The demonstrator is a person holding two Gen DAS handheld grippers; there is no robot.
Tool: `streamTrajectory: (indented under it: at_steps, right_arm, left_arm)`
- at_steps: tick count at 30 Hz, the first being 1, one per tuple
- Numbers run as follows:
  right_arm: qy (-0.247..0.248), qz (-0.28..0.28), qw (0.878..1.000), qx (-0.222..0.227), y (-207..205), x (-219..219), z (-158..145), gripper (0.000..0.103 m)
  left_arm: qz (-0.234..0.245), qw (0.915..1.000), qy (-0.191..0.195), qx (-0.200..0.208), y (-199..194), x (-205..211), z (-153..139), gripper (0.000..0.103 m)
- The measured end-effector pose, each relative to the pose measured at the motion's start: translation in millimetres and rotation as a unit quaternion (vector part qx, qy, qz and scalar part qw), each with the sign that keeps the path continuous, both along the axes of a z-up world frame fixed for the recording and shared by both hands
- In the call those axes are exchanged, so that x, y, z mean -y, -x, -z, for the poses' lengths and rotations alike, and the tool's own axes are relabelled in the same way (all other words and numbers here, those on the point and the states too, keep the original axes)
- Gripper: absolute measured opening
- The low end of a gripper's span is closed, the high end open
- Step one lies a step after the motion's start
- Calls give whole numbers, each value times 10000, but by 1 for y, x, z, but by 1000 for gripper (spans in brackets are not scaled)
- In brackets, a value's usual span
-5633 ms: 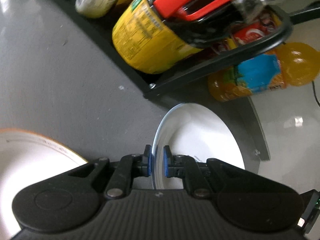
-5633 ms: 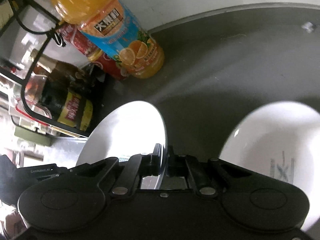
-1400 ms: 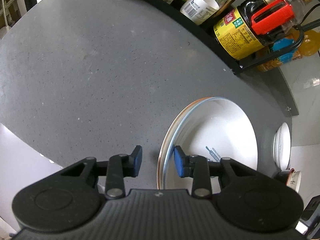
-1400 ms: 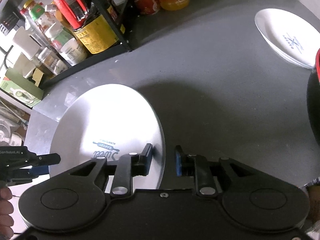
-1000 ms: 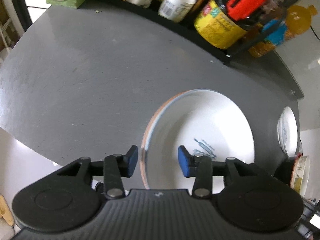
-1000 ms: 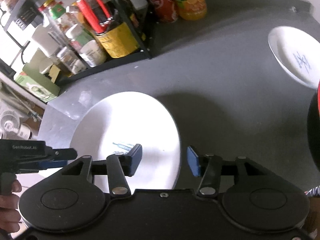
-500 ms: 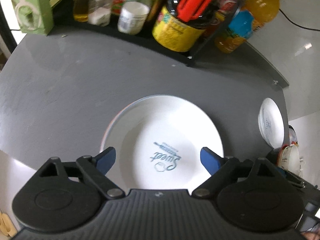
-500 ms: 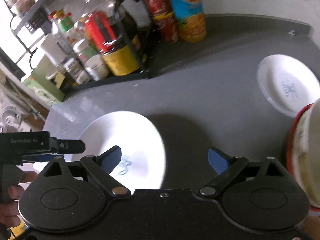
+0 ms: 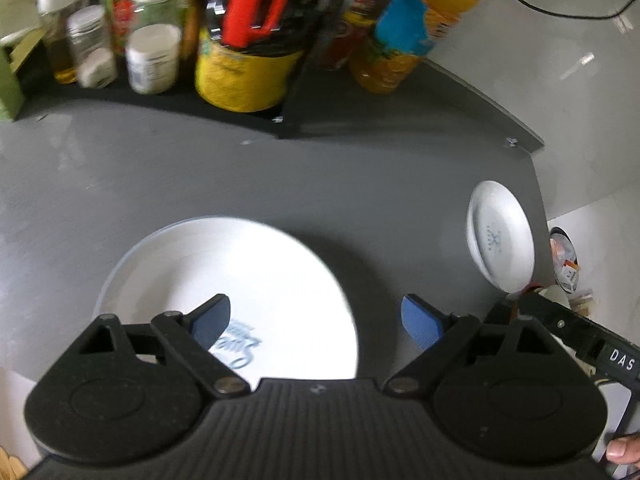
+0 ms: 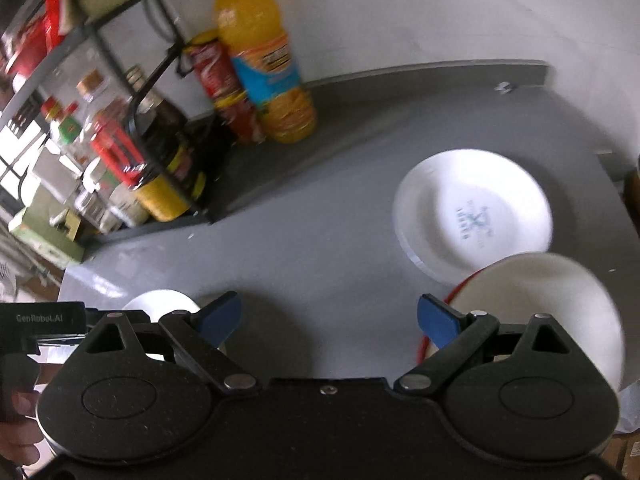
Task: Organize plates and bowls
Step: 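Move both tools to the small 'Bakery X' printed white plate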
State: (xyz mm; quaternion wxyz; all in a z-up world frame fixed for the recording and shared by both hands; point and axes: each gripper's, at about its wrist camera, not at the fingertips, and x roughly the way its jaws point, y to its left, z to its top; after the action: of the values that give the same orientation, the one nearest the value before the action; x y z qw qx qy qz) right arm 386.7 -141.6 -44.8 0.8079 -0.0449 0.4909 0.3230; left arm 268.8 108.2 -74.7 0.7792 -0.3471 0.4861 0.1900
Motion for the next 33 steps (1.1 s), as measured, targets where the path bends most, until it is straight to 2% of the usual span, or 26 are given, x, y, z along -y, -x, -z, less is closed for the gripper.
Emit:
streamTrajectory:
  at_steps: [10,23,33]
  right_arm:
    - [-227,257,9993,-134,-48,39,-3,95]
    - [-23,432,9988,-209,-111,83,10,92]
    - [166,449,9966,-672,-167,97,36,73]
  left_arm:
    - [273,9996,71,53,-56,36,0,92]
    - [426,9987,250,109,-130,80,15,92]
    - [220,9980,504,305,-169,96,40,90]
